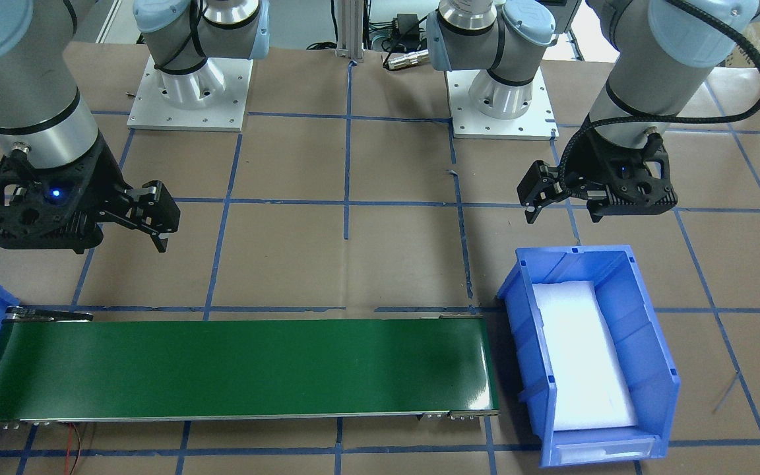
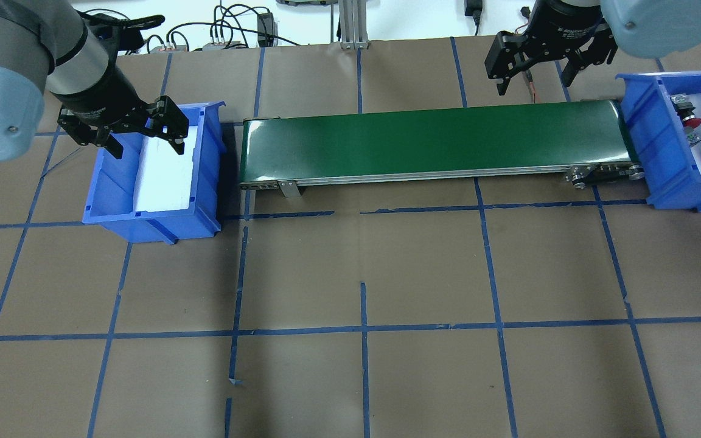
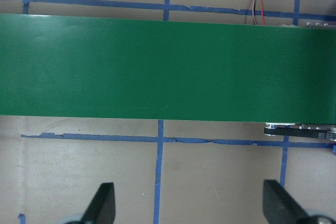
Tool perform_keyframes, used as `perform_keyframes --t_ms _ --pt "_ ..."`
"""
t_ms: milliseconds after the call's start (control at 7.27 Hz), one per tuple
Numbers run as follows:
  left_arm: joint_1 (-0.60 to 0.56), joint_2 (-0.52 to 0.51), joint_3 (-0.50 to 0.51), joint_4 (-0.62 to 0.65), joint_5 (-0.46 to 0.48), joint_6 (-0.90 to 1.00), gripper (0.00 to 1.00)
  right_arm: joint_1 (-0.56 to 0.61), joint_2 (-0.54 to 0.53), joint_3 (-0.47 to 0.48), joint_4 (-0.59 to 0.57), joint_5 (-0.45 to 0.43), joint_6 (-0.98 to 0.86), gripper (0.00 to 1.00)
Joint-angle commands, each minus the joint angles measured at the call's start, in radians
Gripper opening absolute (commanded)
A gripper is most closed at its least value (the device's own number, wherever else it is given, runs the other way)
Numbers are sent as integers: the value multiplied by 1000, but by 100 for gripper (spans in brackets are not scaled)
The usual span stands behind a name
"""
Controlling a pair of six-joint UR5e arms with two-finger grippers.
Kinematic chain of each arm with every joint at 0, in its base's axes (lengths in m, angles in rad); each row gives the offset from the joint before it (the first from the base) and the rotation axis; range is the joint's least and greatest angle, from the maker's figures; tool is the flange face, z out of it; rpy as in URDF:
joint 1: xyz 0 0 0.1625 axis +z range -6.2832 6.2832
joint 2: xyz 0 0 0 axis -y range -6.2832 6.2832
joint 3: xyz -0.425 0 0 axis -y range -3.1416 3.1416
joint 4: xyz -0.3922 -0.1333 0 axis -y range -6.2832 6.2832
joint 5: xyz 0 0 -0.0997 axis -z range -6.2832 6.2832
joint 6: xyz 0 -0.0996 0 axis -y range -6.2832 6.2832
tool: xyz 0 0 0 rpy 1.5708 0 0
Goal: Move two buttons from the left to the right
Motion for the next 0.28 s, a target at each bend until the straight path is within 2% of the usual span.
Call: perform_keyframes --t_ms 0,138 --pt "0 0 -2 2 0 0 100 -2 0 0 1 0 -1 100" --pt "0 0 -3 2 0 1 100 -1 0 2 1 2 -1 100"
